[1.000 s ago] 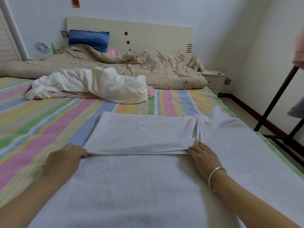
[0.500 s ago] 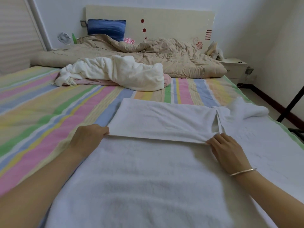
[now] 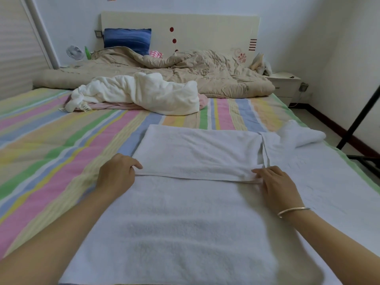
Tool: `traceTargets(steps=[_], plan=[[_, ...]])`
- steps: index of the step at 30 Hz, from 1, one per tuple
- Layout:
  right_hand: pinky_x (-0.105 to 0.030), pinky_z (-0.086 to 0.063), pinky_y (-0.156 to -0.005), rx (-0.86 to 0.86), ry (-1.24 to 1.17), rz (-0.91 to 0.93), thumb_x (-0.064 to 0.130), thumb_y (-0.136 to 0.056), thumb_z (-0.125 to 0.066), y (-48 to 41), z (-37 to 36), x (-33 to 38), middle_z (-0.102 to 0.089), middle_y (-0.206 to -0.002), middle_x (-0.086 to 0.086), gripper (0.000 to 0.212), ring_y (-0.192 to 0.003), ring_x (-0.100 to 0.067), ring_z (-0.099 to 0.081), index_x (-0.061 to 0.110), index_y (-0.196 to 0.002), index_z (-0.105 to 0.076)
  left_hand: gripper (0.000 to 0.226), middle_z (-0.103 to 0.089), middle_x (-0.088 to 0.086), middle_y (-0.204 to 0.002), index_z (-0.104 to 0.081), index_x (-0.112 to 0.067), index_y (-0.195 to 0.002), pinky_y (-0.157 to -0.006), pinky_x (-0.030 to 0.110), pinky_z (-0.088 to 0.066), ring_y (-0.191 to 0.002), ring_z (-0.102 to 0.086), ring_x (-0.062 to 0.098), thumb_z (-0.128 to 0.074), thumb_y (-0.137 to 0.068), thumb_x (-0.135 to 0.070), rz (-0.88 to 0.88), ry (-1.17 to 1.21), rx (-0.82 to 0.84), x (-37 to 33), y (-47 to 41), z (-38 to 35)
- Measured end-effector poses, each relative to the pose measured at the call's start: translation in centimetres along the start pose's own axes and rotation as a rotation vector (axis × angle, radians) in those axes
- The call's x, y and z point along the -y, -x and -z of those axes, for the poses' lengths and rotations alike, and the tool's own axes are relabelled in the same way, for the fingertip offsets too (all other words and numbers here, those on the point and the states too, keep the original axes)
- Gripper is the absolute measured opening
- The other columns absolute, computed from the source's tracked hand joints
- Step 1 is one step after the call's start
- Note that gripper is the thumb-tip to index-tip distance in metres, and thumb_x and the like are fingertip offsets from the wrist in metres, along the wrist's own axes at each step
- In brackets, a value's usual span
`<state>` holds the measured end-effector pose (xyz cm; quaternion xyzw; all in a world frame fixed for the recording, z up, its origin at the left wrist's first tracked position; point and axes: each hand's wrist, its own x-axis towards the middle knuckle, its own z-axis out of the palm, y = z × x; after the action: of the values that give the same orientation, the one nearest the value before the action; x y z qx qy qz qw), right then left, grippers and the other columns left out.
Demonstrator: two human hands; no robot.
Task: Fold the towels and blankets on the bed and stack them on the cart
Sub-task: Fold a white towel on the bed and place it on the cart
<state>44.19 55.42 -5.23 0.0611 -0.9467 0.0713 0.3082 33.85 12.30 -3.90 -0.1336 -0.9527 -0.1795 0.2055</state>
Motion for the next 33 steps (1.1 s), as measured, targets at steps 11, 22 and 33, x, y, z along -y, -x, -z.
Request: traceTargets(steps=[11, 22, 33], plan=[[-0.033, -0.043, -0.079, 0.085, -0.11, -0.519, 0.004, -0.088, -0.046, -3.3, -0.8, -8.9, -0.056, -0.123, 0.003, 0.039, -0.117, -0.018, -0.042, 0.022, -0.119, -0.061, 0.035, -0.069, -0.01, -0.106, -0.073, -0.024, -0.101, -0.085, 0.034, -0.05, -0.102, -0.061, 0.014, -0.042, -0.085, -0.02, -0.337, 0.42, 0.273, -25.8, -4.1, -10.3], [-0.032, -0.041, -0.085, 0.19, -0.045, -0.372, 0.019, -0.096, -0.044, -14.1, -3.2, -17.8, -0.067, -0.108, -0.001, 0.027, -0.115, -0.02, -0.047, 0.021, -0.111, -0.067, 0.057, -0.031, 0.001, -0.05, -0.031, -0.018, -0.053, -0.051, 0.026, -0.035, -0.045, -0.037, 0.02, -0.062, -0.09, -0.046, 0.357, 0.824, 0.576, -34.8, -12.4, -17.2], [-0.043, -0.048, -0.095, 0.306, -0.459, -0.898, 0.063, -0.087, -0.026, -14.8, -0.6, -23.3, -0.065, -0.095, -0.008, 0.066, -0.098, -0.026, -0.063, 0.014, -0.097, -0.067, 0.044, -0.07, -0.013, -0.1, -0.077, -0.026, -0.092, -0.083, 0.023, -0.049, -0.096, -0.061, 0.005, -0.045, -0.065, -0.012, -0.456, 0.598, 0.565, -41.8, -10.4, -16.0]])
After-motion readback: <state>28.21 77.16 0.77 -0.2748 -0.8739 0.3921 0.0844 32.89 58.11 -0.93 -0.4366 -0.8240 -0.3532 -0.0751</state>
